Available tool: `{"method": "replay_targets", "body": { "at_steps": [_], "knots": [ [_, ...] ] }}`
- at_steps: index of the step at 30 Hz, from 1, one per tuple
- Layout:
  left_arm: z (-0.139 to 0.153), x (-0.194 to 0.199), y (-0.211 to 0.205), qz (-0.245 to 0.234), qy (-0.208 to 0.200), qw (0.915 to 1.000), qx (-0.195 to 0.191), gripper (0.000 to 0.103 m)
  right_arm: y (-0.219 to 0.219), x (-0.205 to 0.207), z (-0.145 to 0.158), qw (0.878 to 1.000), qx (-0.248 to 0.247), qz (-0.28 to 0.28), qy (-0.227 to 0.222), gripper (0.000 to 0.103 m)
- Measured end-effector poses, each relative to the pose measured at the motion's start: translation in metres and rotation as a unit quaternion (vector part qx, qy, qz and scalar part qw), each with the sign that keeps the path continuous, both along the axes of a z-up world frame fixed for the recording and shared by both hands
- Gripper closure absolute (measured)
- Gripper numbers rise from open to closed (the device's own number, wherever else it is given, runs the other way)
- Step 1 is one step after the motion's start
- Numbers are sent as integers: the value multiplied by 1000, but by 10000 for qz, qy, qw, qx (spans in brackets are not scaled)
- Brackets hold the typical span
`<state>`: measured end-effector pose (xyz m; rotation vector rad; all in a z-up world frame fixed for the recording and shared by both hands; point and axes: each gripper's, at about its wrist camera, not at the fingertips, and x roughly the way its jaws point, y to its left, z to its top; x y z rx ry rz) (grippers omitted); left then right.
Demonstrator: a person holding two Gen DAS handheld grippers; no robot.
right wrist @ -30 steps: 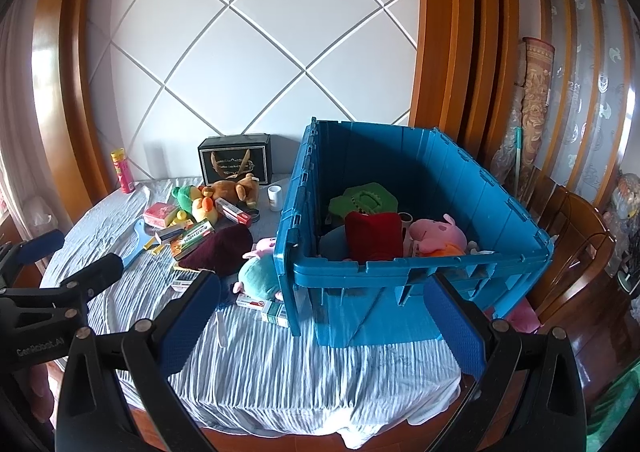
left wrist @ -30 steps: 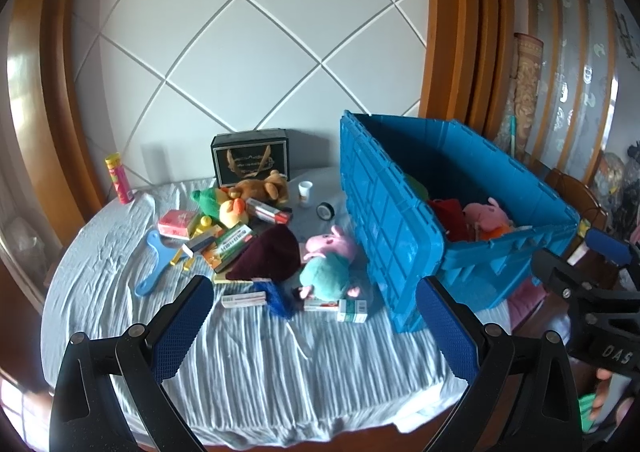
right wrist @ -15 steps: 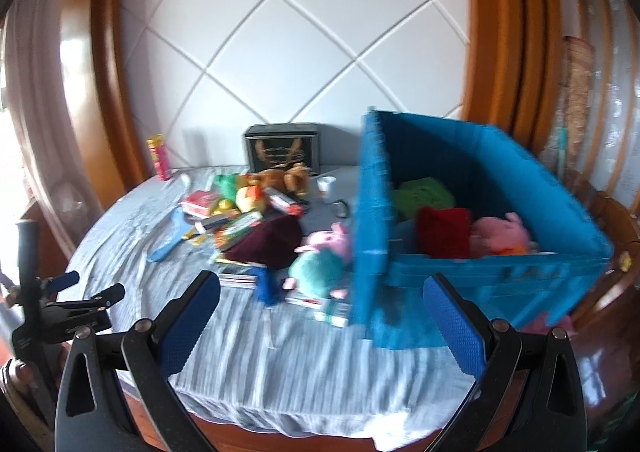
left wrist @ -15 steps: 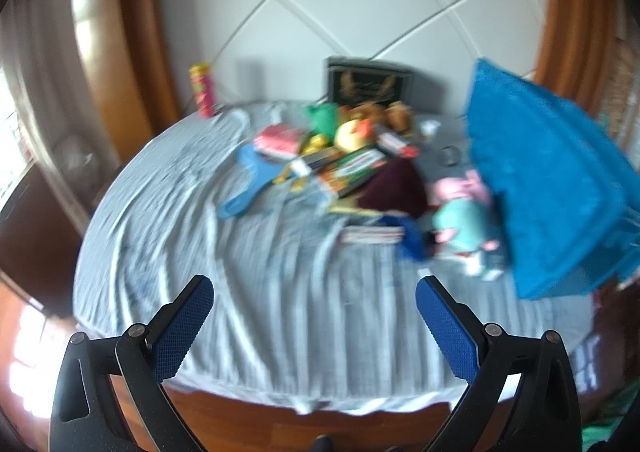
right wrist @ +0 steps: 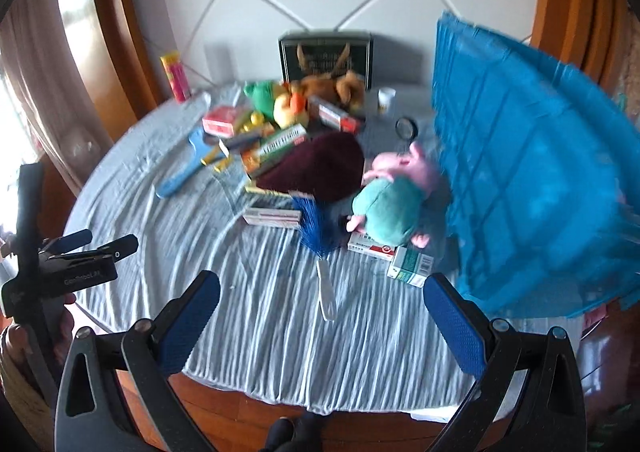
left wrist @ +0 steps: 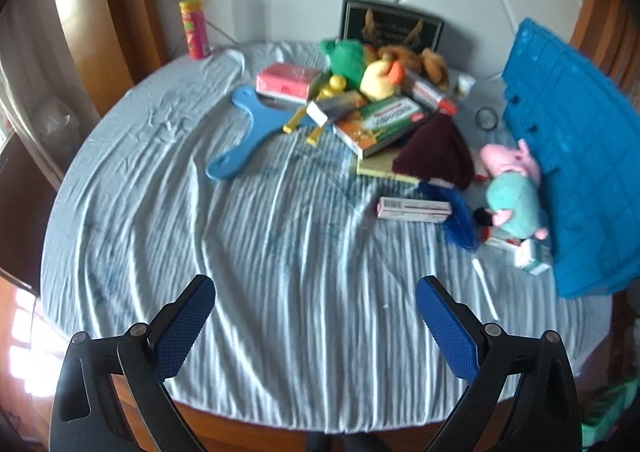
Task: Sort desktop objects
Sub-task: 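Move left gripper to the maroon cloth hat while right gripper reaches the pink pig plush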
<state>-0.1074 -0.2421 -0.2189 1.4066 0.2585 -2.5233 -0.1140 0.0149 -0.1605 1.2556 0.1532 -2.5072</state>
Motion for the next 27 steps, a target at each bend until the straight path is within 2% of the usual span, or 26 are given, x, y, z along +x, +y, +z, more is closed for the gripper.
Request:
{"method": "replay_targets", "body": {
  "at_steps": [3, 7, 13, 19, 23, 27],
  "knots": [
    [-16, -29, 3, 80, -208, 9997, 135, 1, -5, -32, -24, 9997, 20, 102, -205, 0],
    [-26, -75, 8, 144, -369, 9992, 5, 1, -9, -78, -53, 9988, 37, 187, -449, 0],
    [-43, -133, 15, 2, -411, 9992, 17, 1, -5, -139, -92, 9971, 120, -47, -746, 0],
    [-63, -192, 41, -688, -542, 9961, -92, 1, -7, -165, -118, 9945, 268, -193, -991, 0],
    [-76, -231, 58, -1147, -627, 9913, -164, 1, 0, -176, -123, 9933, 257, -614, -948, 0],
    [-99, -260, 79, -1655, -767, 9828, -270, 7, 8, -192, -133, 9894, 239, -1175, -822, 0]
  ]
}}
